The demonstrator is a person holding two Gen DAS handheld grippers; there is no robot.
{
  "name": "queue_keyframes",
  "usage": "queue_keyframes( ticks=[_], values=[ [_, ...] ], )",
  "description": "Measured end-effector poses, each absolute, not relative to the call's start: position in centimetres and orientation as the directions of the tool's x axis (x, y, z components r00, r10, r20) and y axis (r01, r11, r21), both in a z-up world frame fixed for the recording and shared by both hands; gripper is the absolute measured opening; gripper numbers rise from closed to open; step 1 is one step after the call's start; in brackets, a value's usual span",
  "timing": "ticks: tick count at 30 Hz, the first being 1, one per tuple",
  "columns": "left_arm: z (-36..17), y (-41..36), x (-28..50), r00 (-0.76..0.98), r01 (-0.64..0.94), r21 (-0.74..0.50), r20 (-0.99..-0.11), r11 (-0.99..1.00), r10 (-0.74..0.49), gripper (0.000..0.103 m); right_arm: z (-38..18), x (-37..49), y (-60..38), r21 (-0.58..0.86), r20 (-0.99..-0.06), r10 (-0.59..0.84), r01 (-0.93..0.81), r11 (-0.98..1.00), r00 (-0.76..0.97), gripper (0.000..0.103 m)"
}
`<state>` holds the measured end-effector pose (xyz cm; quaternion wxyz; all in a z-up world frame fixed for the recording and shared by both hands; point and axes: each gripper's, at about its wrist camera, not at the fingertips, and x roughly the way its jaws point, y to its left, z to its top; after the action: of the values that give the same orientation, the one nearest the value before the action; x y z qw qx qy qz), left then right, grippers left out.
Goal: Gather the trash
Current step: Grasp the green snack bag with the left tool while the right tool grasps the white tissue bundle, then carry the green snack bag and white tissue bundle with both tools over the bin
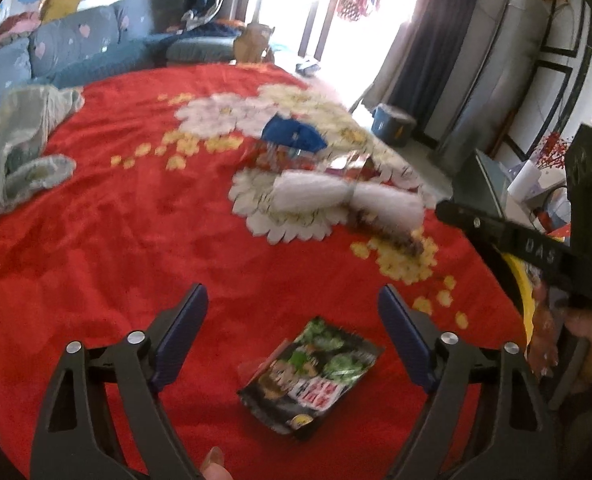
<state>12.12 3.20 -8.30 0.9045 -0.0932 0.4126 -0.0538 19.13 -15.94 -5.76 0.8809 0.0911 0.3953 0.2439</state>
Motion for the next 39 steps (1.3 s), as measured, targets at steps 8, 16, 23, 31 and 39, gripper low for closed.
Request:
queue_keyframes(
  ticks=[8, 16, 23, 31, 39],
  values=[
    [-10.4, 3.1, 12.0, 0.591, 0.035, -0.221, -0.782, 0.975, -0.199, 0.072, -8.0, 21.0, -14.6, 0.367, -0.681, 0.512, -0.361, 0.857, 0.524, 0.013],
    [-11.2, 2.1, 11.6, 0.563, 0.076, -0.194, -0.801, 0.978, -0.202, 0.044, -7.7, 19.6, -14.4, 0.355, -0.661, 0.527, -0.396, 0.847, 0.534, 0.003],
    [-10.8, 1.6, 11.3, 0.571, 0.101, -0.185, -0.794, 0.977, -0.210, 0.023, -6.2, 17.3, -14.9, 0.354, -0.625, 0.540, -0.412, 0.840, 0.564, 0.002],
    [-9.9, 1.1, 11.0, 0.584, 0.123, -0.208, -0.775, 0.970, -0.241, 0.015, -4.8, 15.3, -15.5, 0.344, -0.595, 0.543, -0.424, 0.838, 0.592, 0.002],
    [-8.1, -0.2, 10.4, 0.615, 0.165, -0.197, -0.746, 0.966, -0.257, 0.009, -3.6, 14.3, -17.2, 0.323, -0.572, 0.519, -0.407, 0.854, 0.635, 0.002]
  ],
)
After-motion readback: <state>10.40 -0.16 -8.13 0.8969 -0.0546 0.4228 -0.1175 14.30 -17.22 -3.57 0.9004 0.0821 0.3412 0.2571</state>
